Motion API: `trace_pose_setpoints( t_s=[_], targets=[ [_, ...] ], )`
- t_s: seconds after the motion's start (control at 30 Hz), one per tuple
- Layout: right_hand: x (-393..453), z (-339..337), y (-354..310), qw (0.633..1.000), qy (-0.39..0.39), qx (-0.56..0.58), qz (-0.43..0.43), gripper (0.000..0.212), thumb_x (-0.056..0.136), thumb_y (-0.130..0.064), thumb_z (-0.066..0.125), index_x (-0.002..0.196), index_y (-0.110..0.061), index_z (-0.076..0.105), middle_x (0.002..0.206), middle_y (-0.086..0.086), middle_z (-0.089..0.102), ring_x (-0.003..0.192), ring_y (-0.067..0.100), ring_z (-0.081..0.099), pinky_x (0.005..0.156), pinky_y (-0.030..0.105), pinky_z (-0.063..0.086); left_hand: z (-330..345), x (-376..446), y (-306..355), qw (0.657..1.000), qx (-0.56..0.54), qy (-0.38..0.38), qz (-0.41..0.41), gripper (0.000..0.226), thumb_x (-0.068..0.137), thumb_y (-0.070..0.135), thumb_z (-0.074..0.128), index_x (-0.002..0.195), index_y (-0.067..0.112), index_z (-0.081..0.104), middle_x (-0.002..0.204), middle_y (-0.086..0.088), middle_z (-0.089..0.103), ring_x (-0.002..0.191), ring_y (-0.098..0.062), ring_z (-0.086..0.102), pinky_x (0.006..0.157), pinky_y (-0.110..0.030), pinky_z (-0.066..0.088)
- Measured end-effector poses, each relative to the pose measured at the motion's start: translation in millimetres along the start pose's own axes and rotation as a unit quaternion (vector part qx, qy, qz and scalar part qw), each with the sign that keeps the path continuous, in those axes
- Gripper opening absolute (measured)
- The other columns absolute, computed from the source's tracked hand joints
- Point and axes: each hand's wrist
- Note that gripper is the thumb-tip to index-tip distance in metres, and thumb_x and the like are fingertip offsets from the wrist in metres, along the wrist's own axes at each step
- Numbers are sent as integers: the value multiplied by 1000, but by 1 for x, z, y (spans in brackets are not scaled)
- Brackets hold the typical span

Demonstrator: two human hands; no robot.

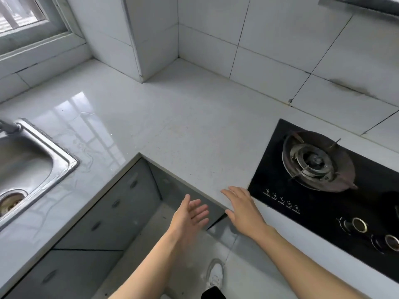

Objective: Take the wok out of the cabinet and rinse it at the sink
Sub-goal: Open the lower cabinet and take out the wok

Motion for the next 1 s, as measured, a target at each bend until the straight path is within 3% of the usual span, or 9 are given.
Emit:
trace_pose_setpoints(
  t_s=[0.1, 0.27, 0.33, 0.6, 0.77, 1.0],
  targets=[
    [11, 16, 12, 1000, -10, -15, 0, 60, 90, -12, 62, 145, -22, 39, 154, 3, 28, 141, 20, 18, 112, 23, 15, 4, 19, 1, 998, -67, 1, -15, 66, 100, 54, 35, 135, 0, 46, 133, -23, 56, 122, -34, 55, 107, -45, 42],
    [17, 29, 23, 1000, 7, -24, 8, 73, 80, 8, 59, 143, -23, 41, 154, 1, 28, 140, 20, 19, 106, 28, 35, 11, 45, 0, 986, -162, -5, -34, 79, 97, 61, 33, 145, -2, 34, 147, -26, 40, 136, -36, 41, 116, -45, 31],
    [18, 30, 23, 999, 4, -32, 9, 78, 79, 12, 54, 145, -26, 38, 156, 0, 25, 140, 19, 16, 107, 29, 35, 15, 52, -2, 981, -192, -2, -30, 81, 97, 62, 34, 146, -3, 31, 150, -25, 37, 139, -36, 38, 117, -46, 29],
    [18, 32, 24, 999, 2, -38, 15, 80, 78, 11, 59, 144, -30, 38, 155, -3, 29, 138, 20, 21, 101, 30, 43, 27, 65, -5, 972, -234, -11, -22, 81, 96, 63, 33, 141, -4, 37, 139, -25, 48, 131, -37, 46, 112, -45, 35],
    [17, 29, 23, 999, 0, -41, 15, 79, 77, 6, 63, 143, -30, 40, 153, -5, 29, 136, 19, 22, 98, 29, 46, 21, 71, -9, 967, -250, -33, -31, 82, 94, 67, 32, 136, -3, 43, 124, -22, 58, 114, -34, 57, 105, -45, 41],
    [15, 26, 21, 999, 2, -38, 17, 68, 82, -5, 60, 143, -29, 40, 152, -5, 30, 136, 17, 20, 98, 31, 46, 16, 72, -13, 976, -217, -7, -27, 72, 96, 61, 36, 138, 3, 44, 135, -17, 51, 128, -33, 48, 105, -45, 41]
  ],
)
Point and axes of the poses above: each hand's wrist, its own x-axis towards the middle knuckle, its own z-axis out of the palm, y = z × x
